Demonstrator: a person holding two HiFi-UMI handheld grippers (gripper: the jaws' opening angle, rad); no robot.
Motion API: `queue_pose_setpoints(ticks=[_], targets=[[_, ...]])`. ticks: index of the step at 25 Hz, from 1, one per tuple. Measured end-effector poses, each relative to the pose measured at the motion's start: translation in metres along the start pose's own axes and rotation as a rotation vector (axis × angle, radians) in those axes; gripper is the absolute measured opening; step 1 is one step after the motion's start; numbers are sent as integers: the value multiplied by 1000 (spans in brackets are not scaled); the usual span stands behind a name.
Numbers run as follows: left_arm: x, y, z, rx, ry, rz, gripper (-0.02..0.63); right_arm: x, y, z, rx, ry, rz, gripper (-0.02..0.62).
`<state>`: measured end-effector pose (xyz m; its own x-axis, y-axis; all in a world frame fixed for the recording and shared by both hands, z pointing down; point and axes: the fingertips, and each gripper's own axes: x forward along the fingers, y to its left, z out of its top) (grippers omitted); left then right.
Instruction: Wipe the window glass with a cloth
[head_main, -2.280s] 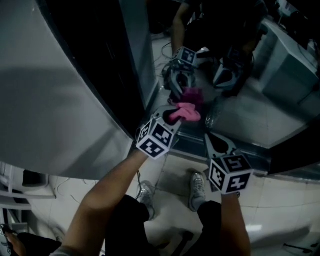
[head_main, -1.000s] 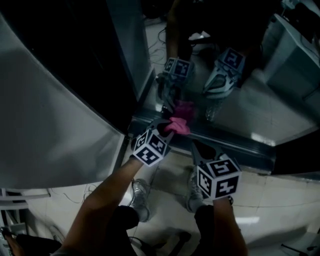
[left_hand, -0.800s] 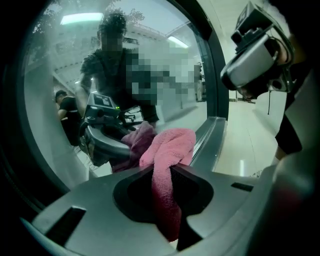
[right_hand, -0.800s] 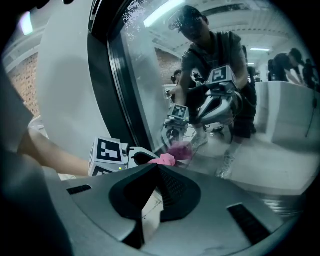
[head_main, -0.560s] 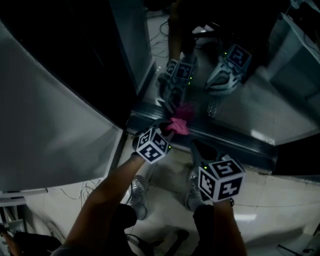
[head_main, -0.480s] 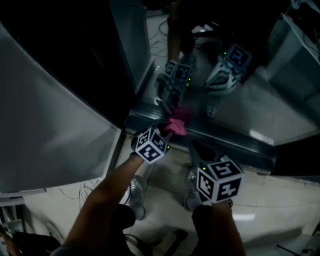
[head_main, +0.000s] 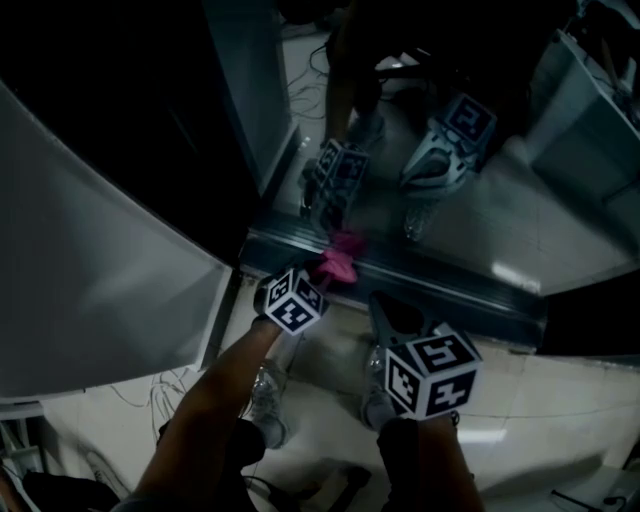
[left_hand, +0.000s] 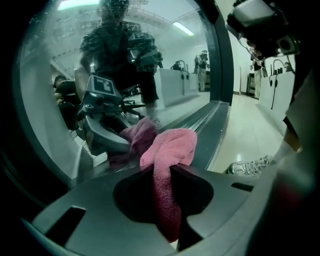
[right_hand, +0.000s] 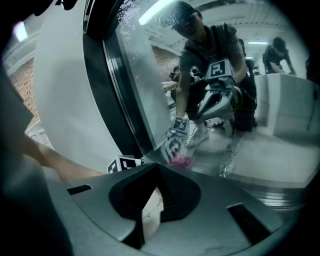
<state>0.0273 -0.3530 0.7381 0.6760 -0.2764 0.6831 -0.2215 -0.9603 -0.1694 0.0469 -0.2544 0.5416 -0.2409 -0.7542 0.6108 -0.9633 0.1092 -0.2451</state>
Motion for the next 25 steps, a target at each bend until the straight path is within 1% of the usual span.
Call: queue_pose_setpoints(ticks=[9, 14, 17, 22, 25], targets=[[7, -4, -8, -4, 22, -1, 57, -2, -2, -3, -3, 2, -5, -2], [-3, 1, 3, 39, 16, 2, 57, -2, 4, 14, -19, -45, 2, -2], [-20, 9, 16, 51, -17, 10, 57, -6, 10, 21, -35, -67, 6, -2], [-68, 28, 63, 82, -123, 51, 57, -28, 20, 36, -54, -148, -8, -2], [-106, 35, 88, 104, -179, 76, 57, -41, 33, 44, -60, -168, -9, -2]])
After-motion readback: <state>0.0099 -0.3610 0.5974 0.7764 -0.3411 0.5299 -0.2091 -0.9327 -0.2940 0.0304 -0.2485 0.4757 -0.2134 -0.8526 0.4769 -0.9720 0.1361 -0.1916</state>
